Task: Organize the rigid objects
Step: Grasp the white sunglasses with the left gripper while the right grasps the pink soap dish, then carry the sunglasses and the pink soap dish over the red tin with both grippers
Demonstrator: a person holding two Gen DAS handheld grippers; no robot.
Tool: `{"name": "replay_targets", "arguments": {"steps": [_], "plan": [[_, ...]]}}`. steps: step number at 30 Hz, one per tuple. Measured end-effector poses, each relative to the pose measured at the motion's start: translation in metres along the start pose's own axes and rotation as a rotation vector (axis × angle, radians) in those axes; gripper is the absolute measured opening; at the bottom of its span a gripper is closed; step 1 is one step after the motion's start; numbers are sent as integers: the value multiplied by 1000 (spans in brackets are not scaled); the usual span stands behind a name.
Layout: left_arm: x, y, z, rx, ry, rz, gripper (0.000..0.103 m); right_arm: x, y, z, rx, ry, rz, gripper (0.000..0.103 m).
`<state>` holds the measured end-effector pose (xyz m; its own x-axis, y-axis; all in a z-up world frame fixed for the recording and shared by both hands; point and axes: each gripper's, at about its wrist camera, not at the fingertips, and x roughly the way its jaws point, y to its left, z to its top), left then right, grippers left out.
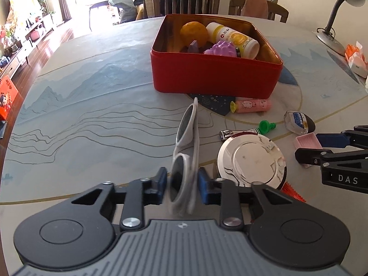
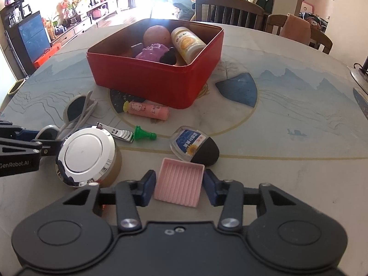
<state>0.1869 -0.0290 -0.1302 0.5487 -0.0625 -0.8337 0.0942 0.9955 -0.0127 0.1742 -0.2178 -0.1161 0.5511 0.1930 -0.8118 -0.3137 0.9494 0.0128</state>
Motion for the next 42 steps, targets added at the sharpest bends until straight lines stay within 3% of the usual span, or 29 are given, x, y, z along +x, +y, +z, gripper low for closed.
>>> {"name": "replay_targets", "arguments": {"steps": [10,24,42], "plan": [[-8,2,-1,-11,-10,-11,22,-7,-5,-3,55,-3,17,41],[-30,16,3,-70,-49,-30,22,-38,1,6,95,-79,52,41],[-65,35,48,-100,-189,-12,22,-68,7,54,51,-187,80,41]]}}
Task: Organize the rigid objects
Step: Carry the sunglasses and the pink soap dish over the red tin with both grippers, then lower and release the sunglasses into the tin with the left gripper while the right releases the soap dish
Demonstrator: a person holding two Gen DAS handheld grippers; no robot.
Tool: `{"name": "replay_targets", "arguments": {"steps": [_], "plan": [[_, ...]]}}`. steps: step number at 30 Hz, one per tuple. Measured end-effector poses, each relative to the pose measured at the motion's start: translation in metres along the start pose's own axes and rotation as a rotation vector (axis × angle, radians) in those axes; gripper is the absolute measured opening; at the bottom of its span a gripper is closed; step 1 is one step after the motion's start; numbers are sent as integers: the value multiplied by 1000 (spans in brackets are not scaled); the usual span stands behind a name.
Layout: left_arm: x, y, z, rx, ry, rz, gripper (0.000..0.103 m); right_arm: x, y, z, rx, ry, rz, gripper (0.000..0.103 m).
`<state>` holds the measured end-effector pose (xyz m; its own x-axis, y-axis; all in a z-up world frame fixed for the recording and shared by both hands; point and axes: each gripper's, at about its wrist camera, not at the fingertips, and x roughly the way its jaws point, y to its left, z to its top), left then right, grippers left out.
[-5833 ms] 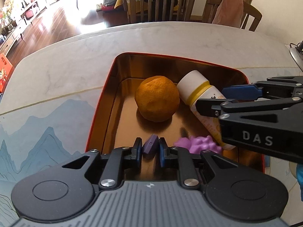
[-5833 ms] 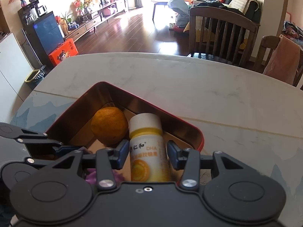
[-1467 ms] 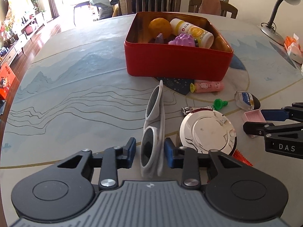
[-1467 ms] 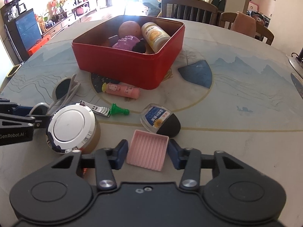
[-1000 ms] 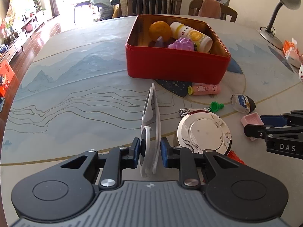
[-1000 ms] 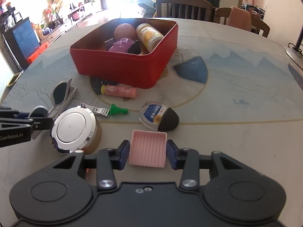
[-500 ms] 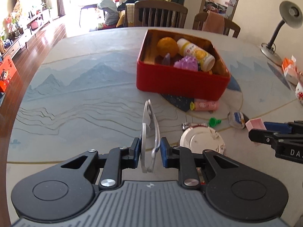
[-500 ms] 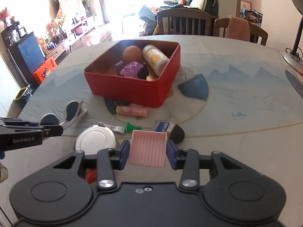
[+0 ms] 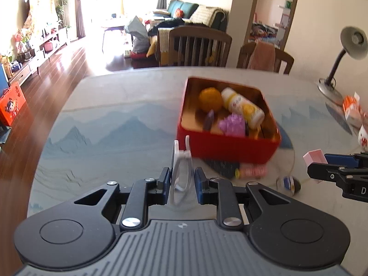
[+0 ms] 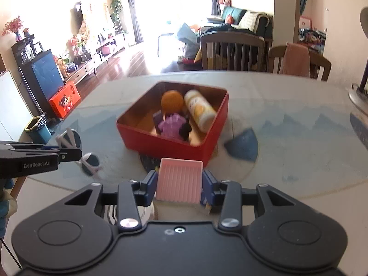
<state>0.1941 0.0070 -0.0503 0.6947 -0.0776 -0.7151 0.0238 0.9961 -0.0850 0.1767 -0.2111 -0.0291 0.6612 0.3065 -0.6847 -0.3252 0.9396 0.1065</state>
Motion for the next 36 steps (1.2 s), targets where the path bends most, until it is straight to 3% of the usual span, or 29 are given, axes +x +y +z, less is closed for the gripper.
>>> {"name": "replay_targets", "arguments": {"steps": [14,22,36], "plan": [[-14,-8,59,-15,-80,-59,22,15,1,49,-49,-54,-12,41],[-1,-19,93,-22,-103,-76,22,35,-4,66,-54,-49,-14,41],[74,-42,116,40,-4,-23,22,88,-2,68,-127,26,-29,41]]}}
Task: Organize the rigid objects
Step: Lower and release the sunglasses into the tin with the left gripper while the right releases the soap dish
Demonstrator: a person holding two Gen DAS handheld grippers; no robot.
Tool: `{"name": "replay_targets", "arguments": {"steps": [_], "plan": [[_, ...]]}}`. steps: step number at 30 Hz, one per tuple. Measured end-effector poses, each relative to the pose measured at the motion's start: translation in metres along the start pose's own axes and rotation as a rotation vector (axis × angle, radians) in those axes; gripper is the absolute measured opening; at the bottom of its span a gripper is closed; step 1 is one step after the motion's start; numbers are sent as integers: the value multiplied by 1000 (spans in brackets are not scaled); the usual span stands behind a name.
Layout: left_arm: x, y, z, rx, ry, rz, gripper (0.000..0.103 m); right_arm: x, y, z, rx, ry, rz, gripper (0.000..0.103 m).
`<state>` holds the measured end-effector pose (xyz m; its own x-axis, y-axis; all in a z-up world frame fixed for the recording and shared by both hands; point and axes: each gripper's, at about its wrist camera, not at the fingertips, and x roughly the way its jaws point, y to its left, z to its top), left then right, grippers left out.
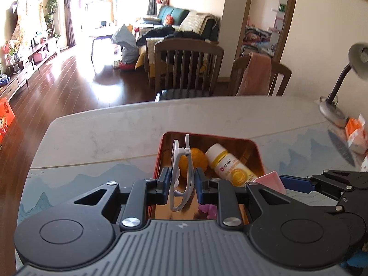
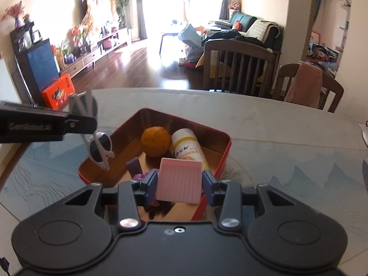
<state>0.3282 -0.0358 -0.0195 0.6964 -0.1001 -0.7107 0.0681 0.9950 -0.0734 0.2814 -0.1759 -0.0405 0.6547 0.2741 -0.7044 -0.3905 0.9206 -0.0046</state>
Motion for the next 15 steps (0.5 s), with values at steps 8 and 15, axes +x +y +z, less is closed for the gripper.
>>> {"name": "replay_targets", "arguments": {"steps": [8,15], "plan": [[37,-4,0,20,58,25,22,21,0,6,-42,13,4,41],[53,-9,5,44,64,36,22,36,1,14,-54,21,9,41]]}}
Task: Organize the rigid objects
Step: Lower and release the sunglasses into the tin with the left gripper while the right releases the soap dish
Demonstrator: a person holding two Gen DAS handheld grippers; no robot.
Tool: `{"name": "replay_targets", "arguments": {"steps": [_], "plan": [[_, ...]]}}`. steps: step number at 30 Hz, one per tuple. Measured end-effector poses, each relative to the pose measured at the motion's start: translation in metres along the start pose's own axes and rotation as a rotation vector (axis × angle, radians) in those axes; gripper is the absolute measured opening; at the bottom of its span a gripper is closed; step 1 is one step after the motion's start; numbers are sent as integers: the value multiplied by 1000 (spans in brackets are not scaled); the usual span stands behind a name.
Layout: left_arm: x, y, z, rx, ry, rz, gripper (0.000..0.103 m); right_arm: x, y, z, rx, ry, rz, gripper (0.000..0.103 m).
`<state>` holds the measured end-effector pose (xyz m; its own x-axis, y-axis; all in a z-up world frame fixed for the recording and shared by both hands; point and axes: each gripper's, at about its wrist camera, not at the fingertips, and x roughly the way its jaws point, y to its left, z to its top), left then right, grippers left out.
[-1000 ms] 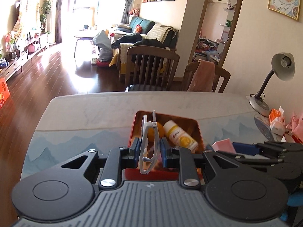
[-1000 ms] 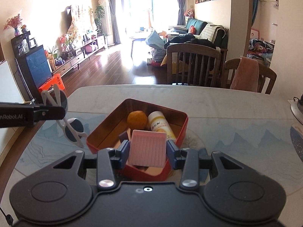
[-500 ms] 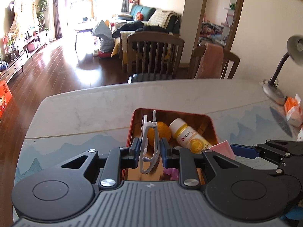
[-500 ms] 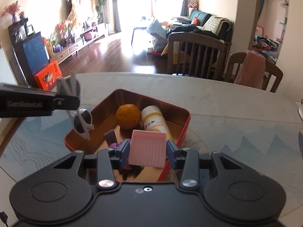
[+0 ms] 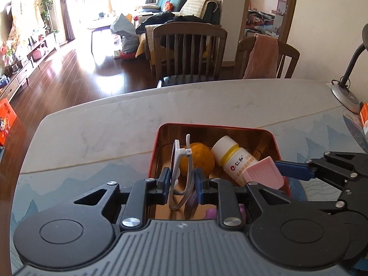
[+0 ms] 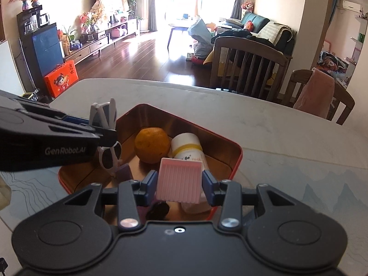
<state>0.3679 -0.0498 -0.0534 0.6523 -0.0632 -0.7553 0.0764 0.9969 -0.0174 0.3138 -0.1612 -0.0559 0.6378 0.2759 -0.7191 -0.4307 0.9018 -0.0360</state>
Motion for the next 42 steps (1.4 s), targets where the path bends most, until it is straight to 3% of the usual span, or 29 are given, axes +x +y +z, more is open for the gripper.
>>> {"name": "replay_targets", "arguments": {"steps": [14,23,29,33,42], "plan": [[17,-4,13,12,-11,0,22,14,6,-5,-41,30,7,41],[16,2,9,5,7,-27,25,6,3,-6,-6,28,17,49],[13,8,0,-12,30,-38,33,0,1,-10,14,21,15,56],[4,12,-9,-22,14,-43,58,-7,-3,-13,29,10,12,61],[-17,16,-23,-38,9,-60,59,-26,-5,-18,56,2,9,64]]}}
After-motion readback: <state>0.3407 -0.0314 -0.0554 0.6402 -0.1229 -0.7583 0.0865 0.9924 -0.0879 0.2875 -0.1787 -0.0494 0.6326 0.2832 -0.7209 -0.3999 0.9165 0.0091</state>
